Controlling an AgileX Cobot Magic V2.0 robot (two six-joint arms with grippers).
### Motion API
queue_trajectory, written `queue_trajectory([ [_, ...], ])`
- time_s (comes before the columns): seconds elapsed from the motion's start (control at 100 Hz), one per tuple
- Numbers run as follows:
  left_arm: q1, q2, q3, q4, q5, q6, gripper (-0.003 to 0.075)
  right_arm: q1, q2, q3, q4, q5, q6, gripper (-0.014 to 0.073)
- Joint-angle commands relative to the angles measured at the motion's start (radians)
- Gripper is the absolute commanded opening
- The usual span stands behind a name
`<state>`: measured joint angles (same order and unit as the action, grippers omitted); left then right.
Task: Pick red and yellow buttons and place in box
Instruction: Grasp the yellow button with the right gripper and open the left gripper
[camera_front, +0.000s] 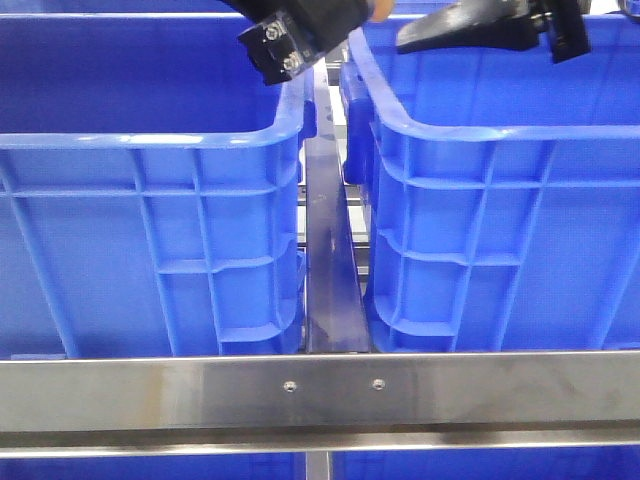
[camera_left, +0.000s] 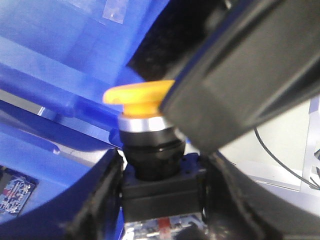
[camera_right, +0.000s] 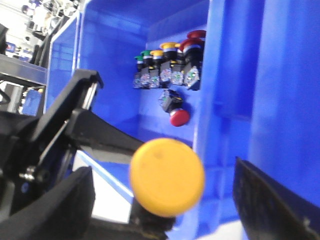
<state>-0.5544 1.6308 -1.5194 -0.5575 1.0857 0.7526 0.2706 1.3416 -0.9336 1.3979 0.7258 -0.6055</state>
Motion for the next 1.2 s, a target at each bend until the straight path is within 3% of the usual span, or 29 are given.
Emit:
queue_trajectory([
  [0.0,-0.008,-0.051,-0.031,-0.055,-0.023,0.000,0.0188,0.004,-0.025,-0.034,0.082,0.009,-0.034,0.0587],
  [0.34,-0.008,-0.051,-0.031,-0.070,-0.023,0.000,0.0188,0.004,-0.013,-0.034,0.086,0.030,-0.034,0.0521],
  [0.59,-0.008,-0.051,-0.031,-0.070,-0.027,0.000,0.0189,0.004,-0.013,-0.034,0.086,0.031,-0.034,0.0303],
  [0.7,-0.008,-0.051,-0.031,-0.070,-0.036,0.000,0.0200,0.004,-0.013,-0.034,0.086,0.032,-0.034,0.0274],
  [0.77,-0.008,-0.051,-0.031,-0.070,-0.036,0.001,0.0256,0.004,-0.013,-0.034,0.086,0.032,-0.034,0.0274],
  [0.84,-0.008,-0.051,-0.031,-0.070,-0.034,0.001,0.0374,0.004,-0.013,-0.034,0.086,0.032,-0.034,0.0274],
  [0.93,-0.008,-0.051,-0.031,-0.070,-0.034,0.001,0.0581,0.004,-0.013,-0.034,0.086,0.032,-0.034,0.0274],
  [0.99,-0.008,-0.051,-0.031,-0.070,-0.034,0.001,0.0653,0.004,-0.013,-0.034,0.086,0.032,-0.034,0.0274],
  [1.19,-0.008,-0.051,-0.031,-0.070,-0.031,0.001,0.0656,0.004,-0.013,-0.034,0.090,0.036,-0.034,0.0274],
])
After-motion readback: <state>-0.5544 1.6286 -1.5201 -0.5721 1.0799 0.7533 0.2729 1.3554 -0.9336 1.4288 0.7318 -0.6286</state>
